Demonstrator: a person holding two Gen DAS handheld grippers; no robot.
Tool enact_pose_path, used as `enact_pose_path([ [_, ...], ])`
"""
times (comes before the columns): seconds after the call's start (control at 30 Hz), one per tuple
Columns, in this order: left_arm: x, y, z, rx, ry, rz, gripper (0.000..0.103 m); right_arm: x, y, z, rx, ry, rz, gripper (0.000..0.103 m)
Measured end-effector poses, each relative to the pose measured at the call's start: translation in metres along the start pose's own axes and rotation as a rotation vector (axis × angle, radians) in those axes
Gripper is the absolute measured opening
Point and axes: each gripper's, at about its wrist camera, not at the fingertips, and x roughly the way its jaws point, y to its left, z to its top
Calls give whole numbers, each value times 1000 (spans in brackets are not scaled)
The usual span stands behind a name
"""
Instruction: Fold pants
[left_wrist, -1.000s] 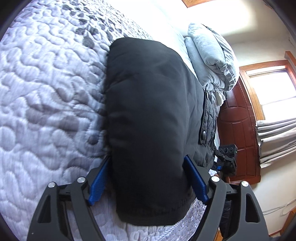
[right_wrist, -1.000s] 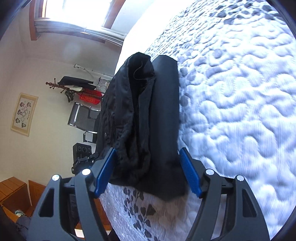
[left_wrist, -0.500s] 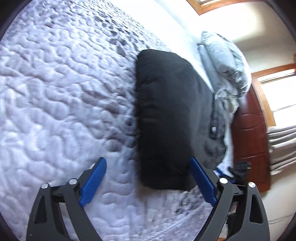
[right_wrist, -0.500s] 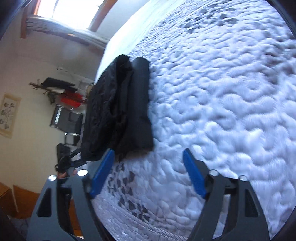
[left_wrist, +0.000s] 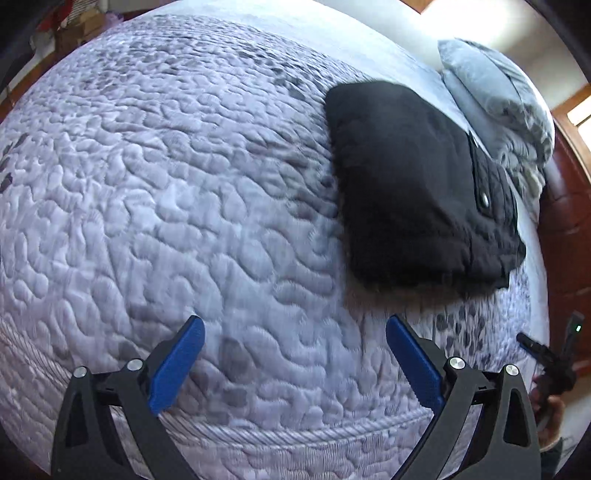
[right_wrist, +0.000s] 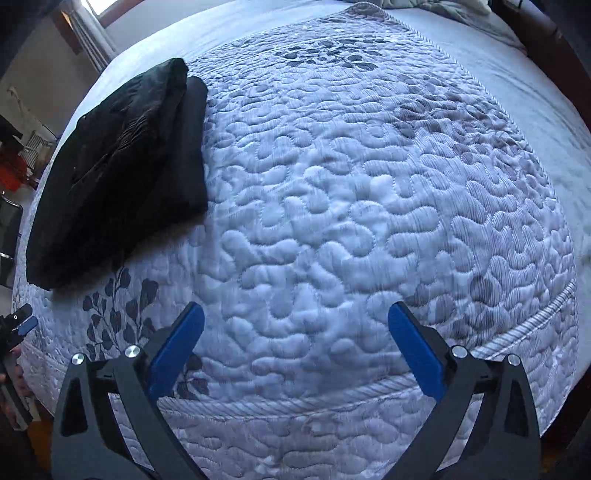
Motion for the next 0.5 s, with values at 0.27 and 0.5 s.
enact_pose_path([
  [0.27, -2, -57, -30, 116, -1, 43, 99, -11, 79, -23, -78, 0, -37, 100],
  [0.5, -18, -84, -40, 92, -42, 62, 99, -25, 124, -34, -132, -13, -47, 100],
])
